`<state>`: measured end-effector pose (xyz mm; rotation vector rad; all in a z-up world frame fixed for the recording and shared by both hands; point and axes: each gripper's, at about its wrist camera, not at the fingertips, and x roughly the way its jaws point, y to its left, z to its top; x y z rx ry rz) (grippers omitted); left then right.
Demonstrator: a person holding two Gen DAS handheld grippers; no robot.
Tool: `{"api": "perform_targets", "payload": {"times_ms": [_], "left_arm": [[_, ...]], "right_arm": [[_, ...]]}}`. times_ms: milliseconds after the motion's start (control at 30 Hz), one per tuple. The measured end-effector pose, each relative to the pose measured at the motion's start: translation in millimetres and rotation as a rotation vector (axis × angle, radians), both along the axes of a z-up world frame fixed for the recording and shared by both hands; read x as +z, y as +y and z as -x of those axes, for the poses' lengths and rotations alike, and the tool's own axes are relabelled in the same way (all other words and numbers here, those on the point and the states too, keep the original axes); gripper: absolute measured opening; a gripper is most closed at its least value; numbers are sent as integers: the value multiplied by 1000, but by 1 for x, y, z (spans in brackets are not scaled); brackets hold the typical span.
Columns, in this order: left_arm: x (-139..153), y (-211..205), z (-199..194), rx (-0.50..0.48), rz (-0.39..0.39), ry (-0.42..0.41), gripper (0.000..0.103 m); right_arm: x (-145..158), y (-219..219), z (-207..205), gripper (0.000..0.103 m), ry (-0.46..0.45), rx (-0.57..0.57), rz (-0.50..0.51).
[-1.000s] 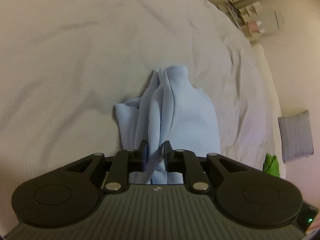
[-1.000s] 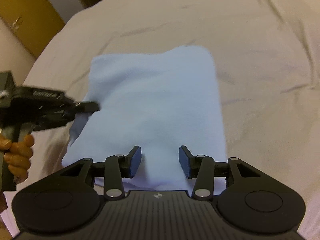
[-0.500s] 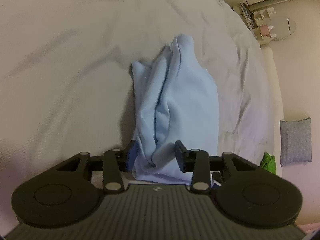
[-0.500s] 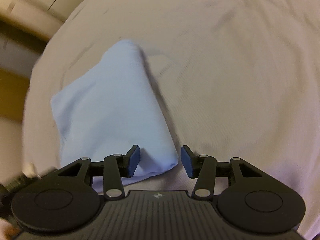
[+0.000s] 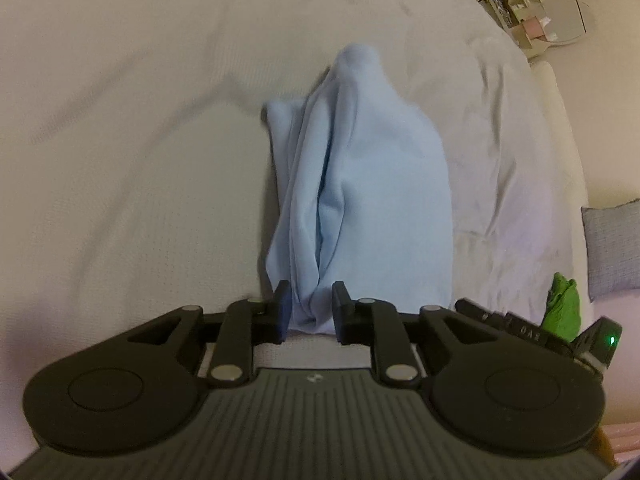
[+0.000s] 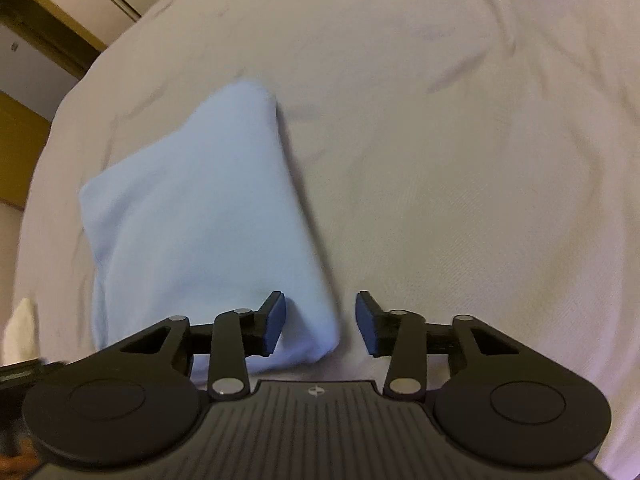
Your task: Fold clothes
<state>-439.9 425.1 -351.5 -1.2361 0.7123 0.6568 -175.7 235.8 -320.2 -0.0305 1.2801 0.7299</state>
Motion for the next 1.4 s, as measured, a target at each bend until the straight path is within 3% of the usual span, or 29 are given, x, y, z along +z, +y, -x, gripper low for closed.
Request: {"api": "perform_targets", "payload": {"times_ms": [167, 300, 367, 500, 567, 633, 700, 833, 933, 1100, 1300, 1400], "left_arm": [[34, 38, -10, 16, -126, -29, 29], [29, 75, -54, 11, -184, -17, 29], [19, 92, -68, 28, -178, 9, 29], [-5, 114, -82, 84, -130, 39, 28], [-21, 120, -84, 116, -97, 34, 17], [-40, 123, -84, 134, -78, 49, 18], [-60, 120, -85, 105, -115, 91, 20], [-75, 117, -78, 130, -102, 64, 24], [-56, 123, -79, 115, -133, 97, 27], [-4, 113, -45, 147, -207, 48, 24], [24, 41, -44, -15, -198, -8, 23], [16, 4, -49, -77, -168, 35, 23]], "right_arm": [[13, 5, -35, 47, -34, 14, -57], [10, 28, -67, 46, -26, 40, -97], [10, 44, -81, 31, -33, 75, -113], [3, 88, -112, 30, -13, 149, -144], [-5, 105, -128, 32, 14, 164, -166], [-20, 120, -134, 31, 32, 180, -161], [-38, 132, -136, 29, 27, 195, -127], [-54, 136, -133, 29, 41, 212, -78], [-39, 130, -128, 31, -17, 221, -63], [8, 86, -112, 31, -121, 184, -109], [44, 30, -54, 31, -119, 218, -110], [41, 27, -22, 31, -107, 250, -91]]}}
